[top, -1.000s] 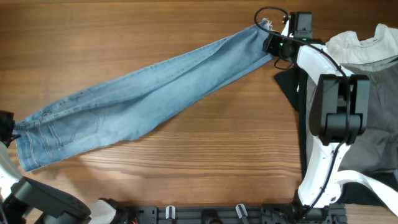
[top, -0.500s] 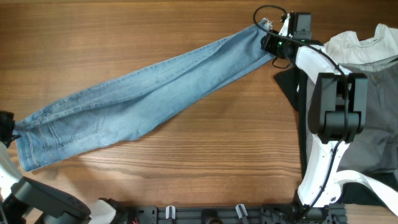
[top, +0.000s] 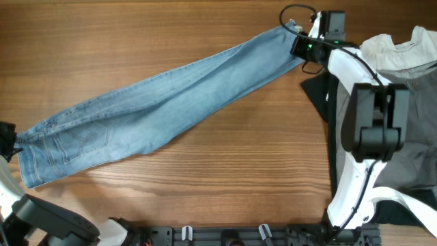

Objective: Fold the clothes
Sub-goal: 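Lower the stacked hems at the top right and hold them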

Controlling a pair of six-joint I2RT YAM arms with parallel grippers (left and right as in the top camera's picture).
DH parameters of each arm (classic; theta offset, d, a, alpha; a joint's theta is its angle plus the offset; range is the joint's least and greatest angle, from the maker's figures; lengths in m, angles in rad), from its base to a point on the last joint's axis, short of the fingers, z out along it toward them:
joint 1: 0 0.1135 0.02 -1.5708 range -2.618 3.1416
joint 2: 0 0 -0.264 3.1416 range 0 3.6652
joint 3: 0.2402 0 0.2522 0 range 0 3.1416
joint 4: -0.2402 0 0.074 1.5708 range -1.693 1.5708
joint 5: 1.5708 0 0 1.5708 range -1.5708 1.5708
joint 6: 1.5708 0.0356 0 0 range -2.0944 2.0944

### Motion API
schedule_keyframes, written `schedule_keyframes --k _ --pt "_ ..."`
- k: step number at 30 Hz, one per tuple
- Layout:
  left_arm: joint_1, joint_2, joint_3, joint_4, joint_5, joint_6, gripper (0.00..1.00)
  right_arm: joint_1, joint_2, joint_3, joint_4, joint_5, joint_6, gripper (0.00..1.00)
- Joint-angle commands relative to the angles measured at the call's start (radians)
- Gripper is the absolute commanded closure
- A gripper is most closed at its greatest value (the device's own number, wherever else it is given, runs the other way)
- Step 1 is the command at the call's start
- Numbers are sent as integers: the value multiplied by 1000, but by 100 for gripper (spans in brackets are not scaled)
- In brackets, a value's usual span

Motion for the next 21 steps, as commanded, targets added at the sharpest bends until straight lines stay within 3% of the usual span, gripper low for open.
schedule_keyframes --k 1,11,12,13,17,21 --pt "-3 6 23 2 -13 17 87 -9 -82 15 -25 102 -27 96" --pt "-3 6 23 2 -13 17 87 -9 -74 15 -91 213 -27 95" --pt "-3 6 23 1 -13 17 86 -9 -69 15 -85 212 -27 71" --pt "-3 6 23 2 -13 17 85 -9 -66 15 -84 212 -27 55" --pt "-3 6 23 0 -13 17 77 -9 -64 15 -84 212 -26 40" --pt "-3 6 23 -2 -13 17 73 -9 -64 15 -91 212 -26 33"
